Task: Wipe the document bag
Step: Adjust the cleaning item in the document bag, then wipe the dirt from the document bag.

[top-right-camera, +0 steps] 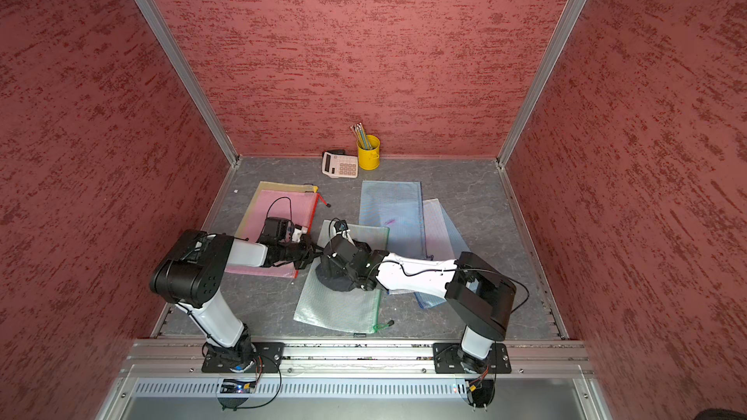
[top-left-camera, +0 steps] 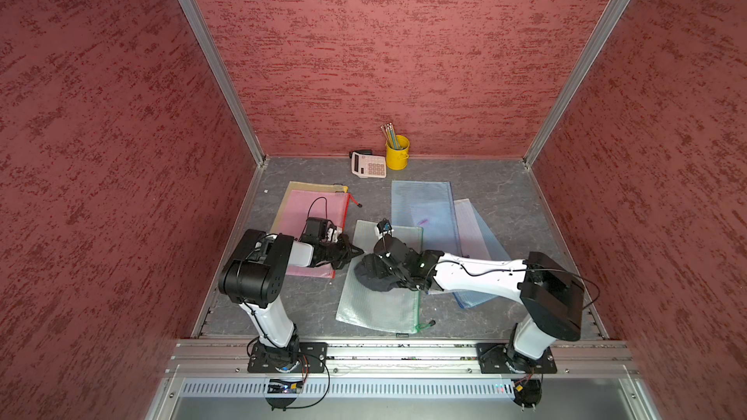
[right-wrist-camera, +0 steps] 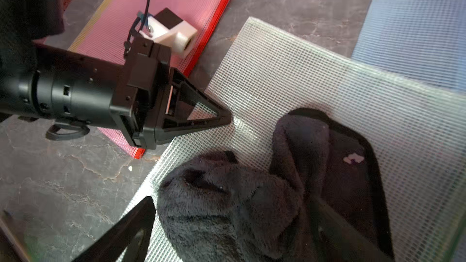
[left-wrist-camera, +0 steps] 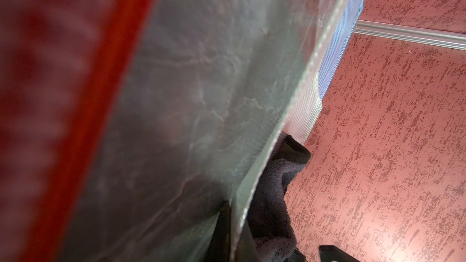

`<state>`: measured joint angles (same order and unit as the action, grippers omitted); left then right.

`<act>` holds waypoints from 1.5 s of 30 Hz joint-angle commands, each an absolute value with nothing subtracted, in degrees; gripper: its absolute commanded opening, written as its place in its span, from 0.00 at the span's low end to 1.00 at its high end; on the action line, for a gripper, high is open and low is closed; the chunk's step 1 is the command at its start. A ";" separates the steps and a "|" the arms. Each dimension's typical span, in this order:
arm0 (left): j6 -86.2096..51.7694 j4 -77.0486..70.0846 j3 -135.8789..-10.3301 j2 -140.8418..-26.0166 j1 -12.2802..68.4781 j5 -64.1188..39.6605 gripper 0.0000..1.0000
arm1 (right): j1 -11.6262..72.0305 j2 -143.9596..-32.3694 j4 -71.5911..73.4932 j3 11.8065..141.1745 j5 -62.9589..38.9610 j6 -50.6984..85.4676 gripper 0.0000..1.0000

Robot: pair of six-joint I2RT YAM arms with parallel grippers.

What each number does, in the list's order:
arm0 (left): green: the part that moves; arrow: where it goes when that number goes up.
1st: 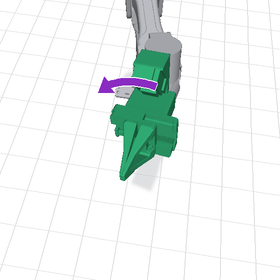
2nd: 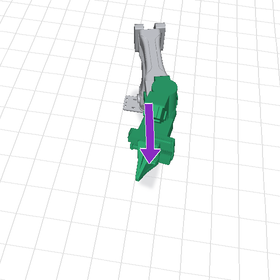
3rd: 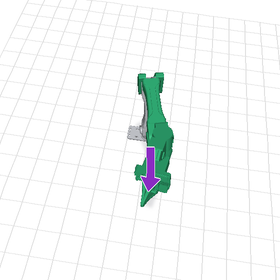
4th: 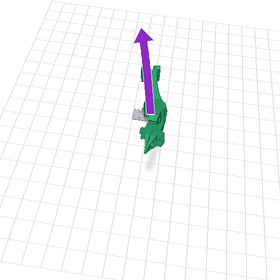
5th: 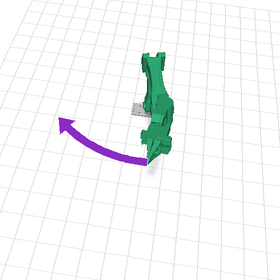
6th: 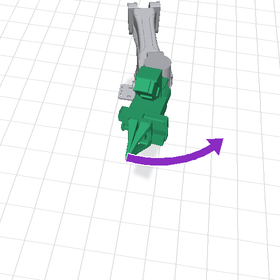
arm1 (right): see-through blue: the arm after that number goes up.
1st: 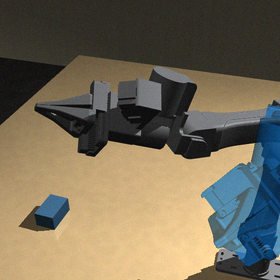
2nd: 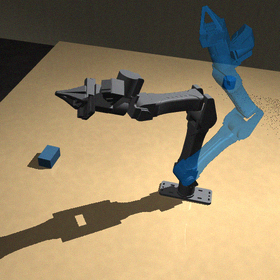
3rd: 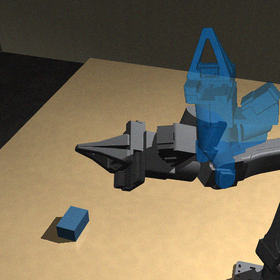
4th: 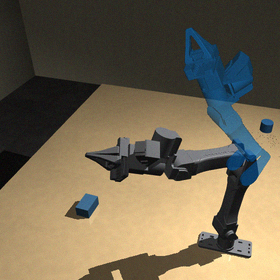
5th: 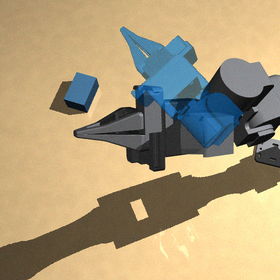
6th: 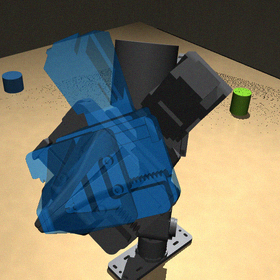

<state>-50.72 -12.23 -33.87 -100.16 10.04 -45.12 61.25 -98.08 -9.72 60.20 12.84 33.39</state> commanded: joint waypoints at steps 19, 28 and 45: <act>-48.89 -8.02 -33.28 -101.03 8.32 -42.01 0.00 | 62.19 -111.48 -23.72 55.13 18.91 44.23 0.34; -48.80 -8.43 -32.86 -99.93 6.59 -42.41 0.00 | 60.94 -101.84 -40.05 54.92 23.84 51.18 0.04; -56.44 -18.21 -27.67 -100.59 9.69 -38.66 0.00 | 68.67 -114.55 -20.26 66.84 14.35 40.90 0.01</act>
